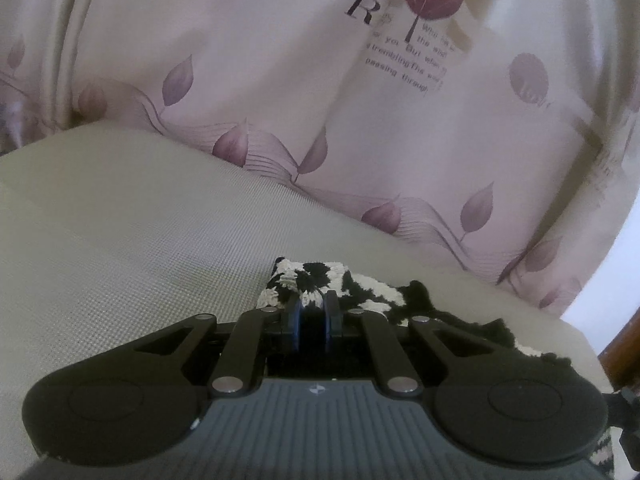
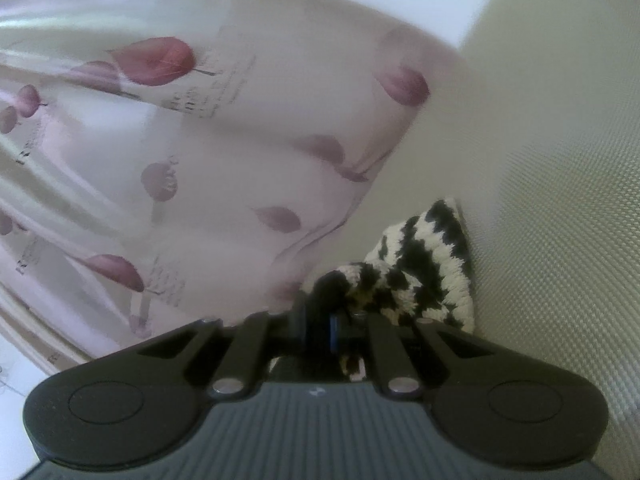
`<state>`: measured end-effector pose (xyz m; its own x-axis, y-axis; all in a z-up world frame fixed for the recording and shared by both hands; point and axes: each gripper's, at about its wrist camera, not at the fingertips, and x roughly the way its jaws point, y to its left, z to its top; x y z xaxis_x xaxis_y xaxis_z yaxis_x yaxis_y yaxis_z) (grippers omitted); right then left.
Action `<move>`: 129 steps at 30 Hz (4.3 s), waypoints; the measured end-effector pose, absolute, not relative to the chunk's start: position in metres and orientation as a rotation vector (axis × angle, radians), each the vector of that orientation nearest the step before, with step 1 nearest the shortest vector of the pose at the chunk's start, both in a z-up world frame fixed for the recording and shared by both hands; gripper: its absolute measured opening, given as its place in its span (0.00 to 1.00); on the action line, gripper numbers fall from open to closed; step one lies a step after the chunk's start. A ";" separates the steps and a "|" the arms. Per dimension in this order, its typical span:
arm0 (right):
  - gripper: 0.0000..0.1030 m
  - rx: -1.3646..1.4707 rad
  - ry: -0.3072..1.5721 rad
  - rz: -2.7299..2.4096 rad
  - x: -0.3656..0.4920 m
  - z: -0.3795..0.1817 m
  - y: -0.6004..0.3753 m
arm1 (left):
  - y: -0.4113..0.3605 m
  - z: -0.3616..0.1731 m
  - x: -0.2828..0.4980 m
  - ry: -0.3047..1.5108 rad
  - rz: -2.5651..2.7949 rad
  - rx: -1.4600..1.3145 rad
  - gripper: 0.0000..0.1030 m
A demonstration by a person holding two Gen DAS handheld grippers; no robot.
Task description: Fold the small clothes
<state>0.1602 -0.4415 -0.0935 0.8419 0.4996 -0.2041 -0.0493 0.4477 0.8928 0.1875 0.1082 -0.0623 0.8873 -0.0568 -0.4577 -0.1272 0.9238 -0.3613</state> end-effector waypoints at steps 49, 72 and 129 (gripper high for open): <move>0.53 0.719 0.461 0.229 0.090 -0.109 -0.420 | 0.166 -0.101 0.155 0.612 -0.186 -0.390 0.26; 0.16 0.682 0.462 0.152 0.066 -0.086 -0.437 | 0.174 -0.082 0.116 0.466 -0.128 -0.422 0.54; 0.68 0.061 0.486 0.117 0.149 -0.090 -0.299 | 0.110 -0.102 0.183 0.473 0.075 -0.232 0.95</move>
